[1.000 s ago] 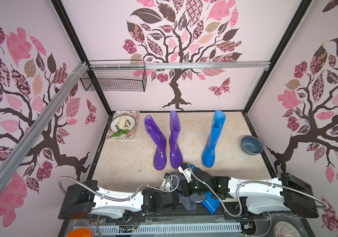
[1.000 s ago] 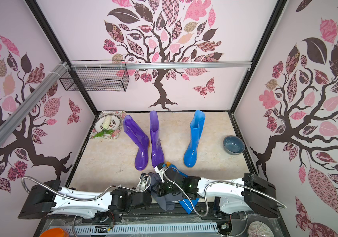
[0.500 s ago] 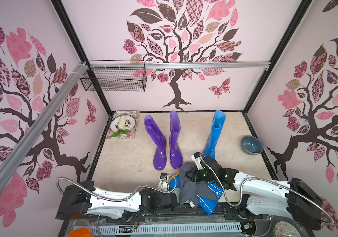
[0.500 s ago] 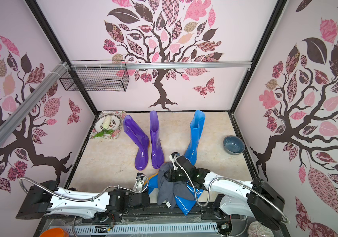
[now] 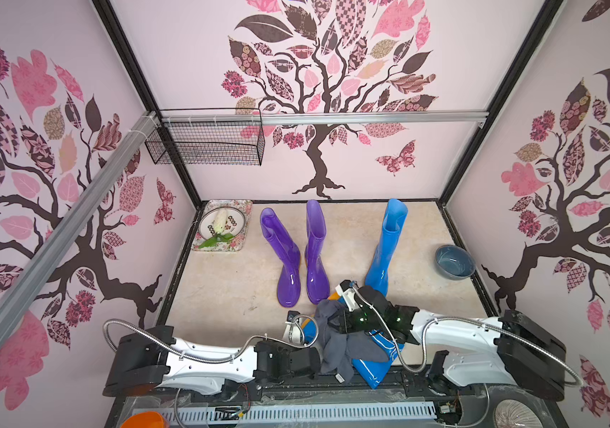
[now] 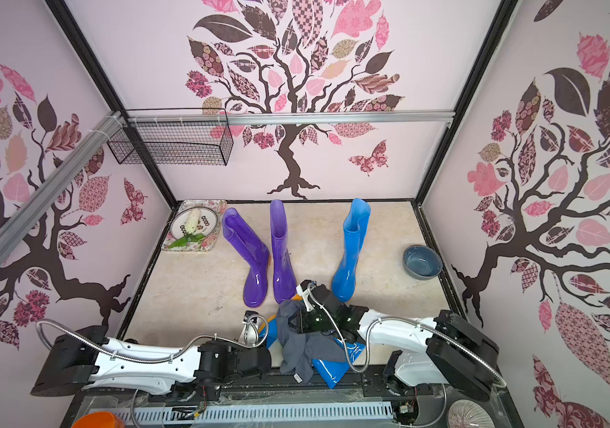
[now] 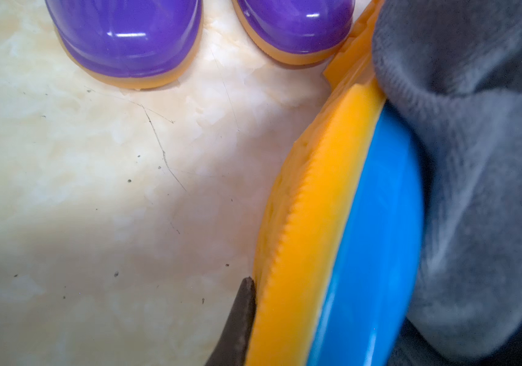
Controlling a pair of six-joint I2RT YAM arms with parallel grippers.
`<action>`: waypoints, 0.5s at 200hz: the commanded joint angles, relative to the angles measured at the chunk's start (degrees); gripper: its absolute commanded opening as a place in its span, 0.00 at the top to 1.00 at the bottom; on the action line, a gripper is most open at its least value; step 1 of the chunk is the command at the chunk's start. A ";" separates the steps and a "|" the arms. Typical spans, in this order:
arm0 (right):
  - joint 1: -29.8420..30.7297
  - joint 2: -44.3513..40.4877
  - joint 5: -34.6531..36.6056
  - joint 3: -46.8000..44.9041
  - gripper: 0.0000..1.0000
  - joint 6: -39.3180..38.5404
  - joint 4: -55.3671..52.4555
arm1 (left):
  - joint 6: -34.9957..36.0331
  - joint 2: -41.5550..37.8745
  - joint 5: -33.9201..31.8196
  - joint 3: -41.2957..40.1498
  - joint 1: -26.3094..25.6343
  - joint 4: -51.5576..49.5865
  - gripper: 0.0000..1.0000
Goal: Wipe the rubber boots with a cloth
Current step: Wipe the dirt off the rubber boot.
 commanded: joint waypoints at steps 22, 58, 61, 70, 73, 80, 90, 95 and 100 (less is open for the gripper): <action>-0.58 1.29 5.33 4.33 1.00 -2.75 -5.40 | 3.70 0.79 -5.40 -0.82 5.69 5.56 1.00; -0.09 2.21 4.09 7.74 1.00 -3.44 -8.45 | 5.06 1.79 -3.15 -0.95 6.61 7.64 1.00; 0.40 2.18 3.25 7.83 1.00 -3.18 -8.08 | 4.93 2.07 -2.82 -0.95 6.58 7.72 1.00; 3.02 2.06 2.12 8.05 1.00 -2.73 -6.31 | 4.50 2.90 -2.29 -1.01 6.54 8.01 1.00; 4.13 1.96 2.22 8.24 1.00 -2.56 -6.06 | 4.41 3.06 -2.28 -1.08 6.53 8.07 1.00; 6.25 2.00 2.22 8.75 1.00 -1.67 -5.29 | 4.35 3.56 -2.28 -1.56 6.54 8.89 1.00; 7.92 2.13 0.14 8.55 1.00 0.34 -2.49 | 4.93 4.21 -2.49 -2.21 6.56 10.64 1.00; 8.02 2.06 -0.88 8.10 1.00 1.81 -0.95 | 5.47 4.58 -2.62 -2.35 6.66 11.32 1.00; 8.00 1.77 -1.13 7.42 1.00 3.25 0.71 | 5.95 5.06 -2.63 -2.28 6.79 11.62 1.00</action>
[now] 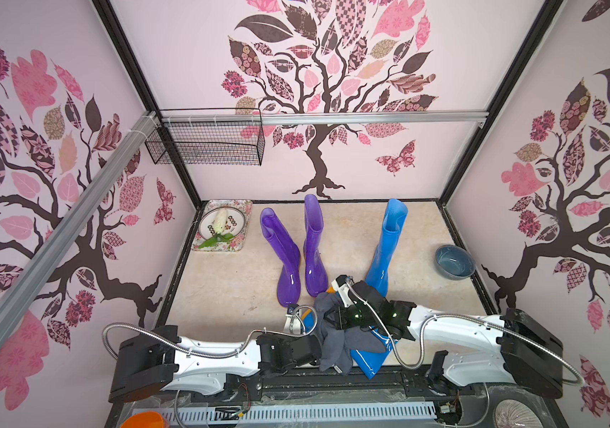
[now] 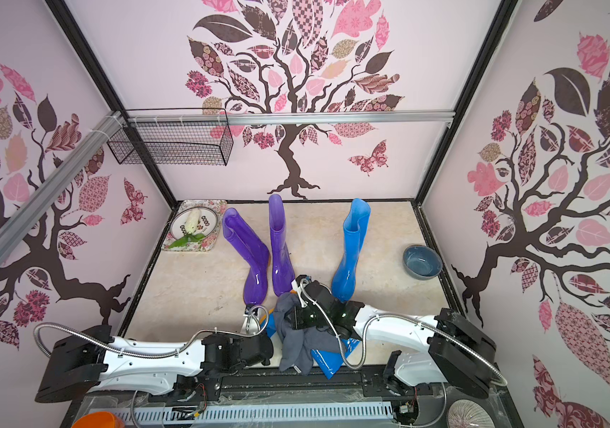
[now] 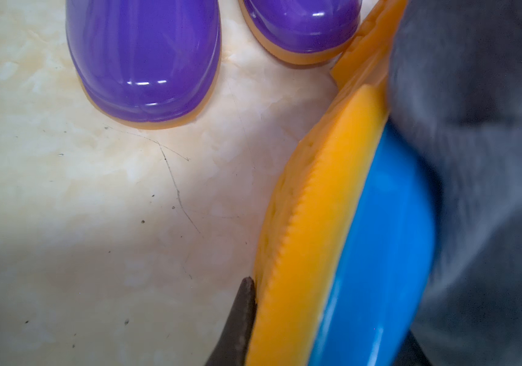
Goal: Wipe the rubber boots with a cloth
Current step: Wipe the dirt off the rubber boot.
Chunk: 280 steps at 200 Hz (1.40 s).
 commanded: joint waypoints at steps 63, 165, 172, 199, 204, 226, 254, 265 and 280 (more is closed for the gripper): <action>-8.72 2.52 -2.40 -2.05 1.00 3.20 3.75 | 5.34 4.92 -2.44 0.00 2.60 9.21 1.00; 1.16 5.48 -9.31 0.28 1.00 4.12 9.17 | 2.51 3.71 1.78 -4.31 2.09 13.65 1.00; 1.03 6.91 -10.11 -0.79 1.00 5.15 12.01 | 2.60 3.38 1.76 -4.21 2.12 13.63 1.00; -6.17 7.48 -6.88 -1.96 1.00 2.96 6.80 | 2.83 2.16 2.01 -4.10 1.91 12.24 1.00; -8.40 7.06 -5.50 -1.65 1.00 2.12 4.21 | 2.71 1.91 1.92 -4.26 1.84 12.12 1.00; -14.01 4.73 9.36 2.78 1.00 -4.07 -11.35 | 2.52 1.60 2.01 -5.10 1.18 11.39 1.00; -16.01 3.60 23.79 7.23 1.00 -6.37 -20.83 | 1.30 1.89 1.08 -5.92 -1.23 10.36 1.00; -16.02 3.25 25.84 9.29 1.00 -5.94 -24.26 | 0.30 1.75 0.20 -5.78 -2.39 8.83 1.00; -15.98 2.64 26.83 11.33 1.00 -4.41 -27.43 | -0.68 1.01 -0.45 -5.92 -4.13 7.14 1.00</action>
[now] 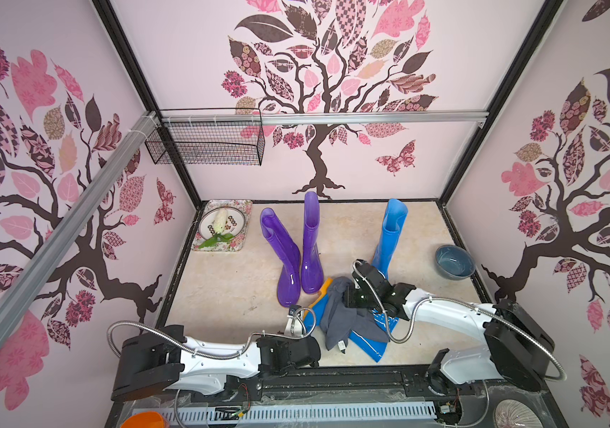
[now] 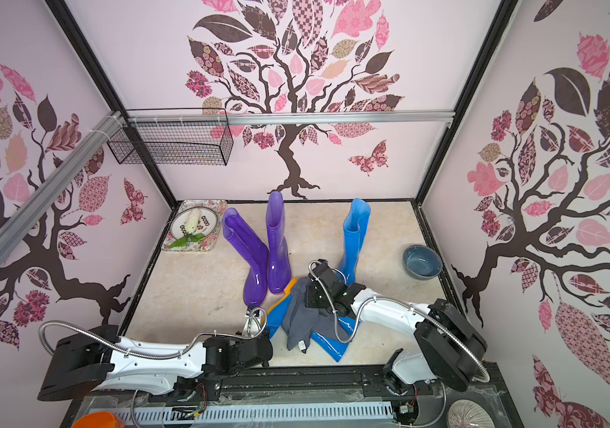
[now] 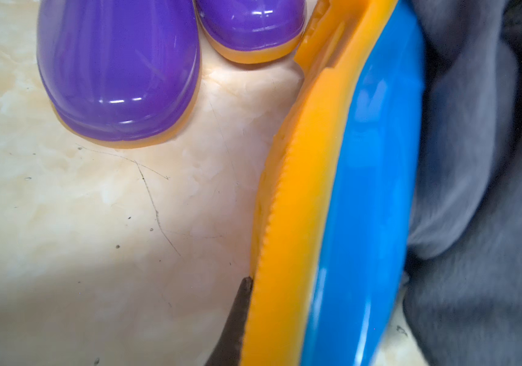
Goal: Wipe the rubber boots with a cloth
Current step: Wipe the dirt off the rubber boot.
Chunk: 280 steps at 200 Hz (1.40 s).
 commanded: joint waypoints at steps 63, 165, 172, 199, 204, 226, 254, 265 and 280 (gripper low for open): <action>-0.23 -2.58 3.44 12.56 1.00 -0.51 -15.94 | -3.12 -4.27 4.50 -4.77 -3.49 -5.37 1.00; -0.64 11.61 3.72 5.69 1.00 -0.13 -9.59 | -3.30 -7.64 7.54 -6.49 -3.93 -6.36 1.00; -0.42 11.30 4.07 6.43 1.00 -0.36 -11.54 | -3.58 -8.09 7.48 -6.60 -3.94 -6.87 1.00; 4.65 -0.83 7.64 5.45 1.00 -0.50 -10.71 | -4.07 -8.11 7.29 -5.91 -3.93 -7.48 1.00; 5.72 -2.73 7.13 5.42 1.00 -0.46 -10.49 | -4.27 -7.75 7.39 -5.68 -3.91 -7.53 1.00; 11.19 -7.40 8.42 7.51 1.00 1.03 -14.65 | -5.14 -5.55 7.77 -4.55 -3.93 -7.35 1.00; 19.01 -9.33 3.90 0.98 1.00 8.32 -9.96 | -7.28 -3.33 7.80 -3.46 -3.92 -8.40 1.00; 20.58 -9.17 1.65 -4.20 1.00 13.72 -5.64 | -7.74 -3.27 7.82 -3.43 -3.93 -8.62 1.00; 20.76 -11.16 1.66 -11.94 1.00 20.66 -2.43 | -8.50 -3.91 7.86 -3.59 -3.93 -8.89 1.00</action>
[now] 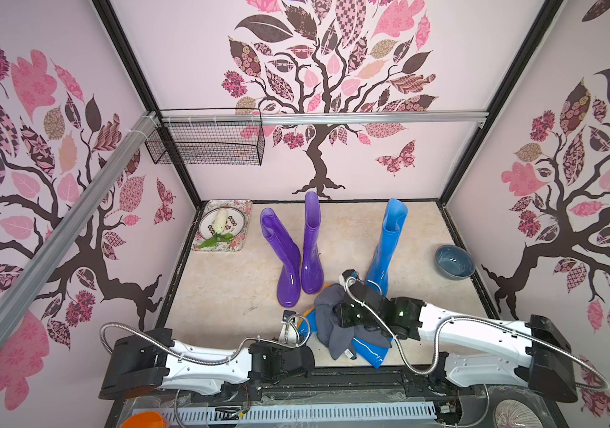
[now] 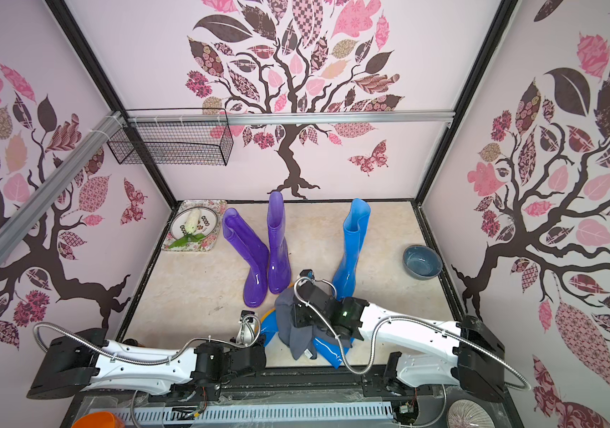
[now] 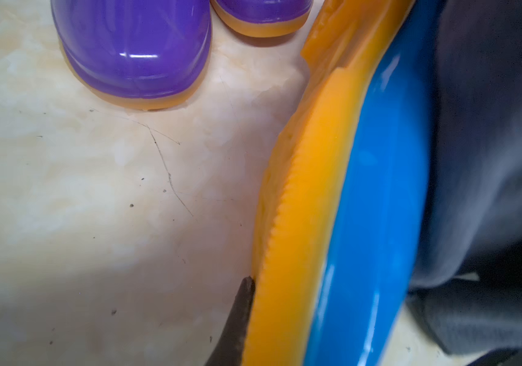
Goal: Wipe the rubber boots with a cloth
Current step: Wipe the dirt off the rubber boot.
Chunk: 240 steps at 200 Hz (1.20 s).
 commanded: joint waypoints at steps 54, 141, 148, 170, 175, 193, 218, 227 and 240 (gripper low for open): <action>0.57 -24.64 9.77 -19.49 1.00 28.79 -27.13 | -3.43 -0.45 8.51 -0.75 -0.24 -6.46 1.00; 6.11 -6.25 -4.46 -6.29 1.00 8.98 2.93 | -0.47 1.62 11.08 1.65 -0.40 -4.99 1.00; 6.11 -4.31 -5.06 -4.55 1.00 8.05 5.77 | -0.46 1.81 11.12 1.66 -0.41 -4.93 1.00; 5.87 -0.25 -2.62 -4.37 1.00 7.12 13.99 | -0.27 1.91 11.34 2.10 -0.50 -5.73 1.00; 5.59 0.32 -1.83 -4.72 1.00 7.16 14.31 | -0.14 1.88 11.30 2.34 -0.52 -6.09 1.00; 4.07 -0.28 0.39 -7.57 1.00 9.79 10.38 | 0.17 1.01 11.52 2.53 -0.59 -6.41 1.00; 3.47 -10.16 3.97 -16.69 1.00 16.72 0.52 | 1.10 -0.44 12.21 2.64 -0.58 -6.55 1.00; 3.47 -14.91 4.33 -19.13 1.00 18.57 -4.81 | 1.44 -0.91 12.84 2.70 -0.57 -6.55 1.00; 3.42 -21.49 5.90 -20.69 1.00 19.96 -13.20 | 2.35 -1.30 14.01 2.70 -0.54 -6.04 1.00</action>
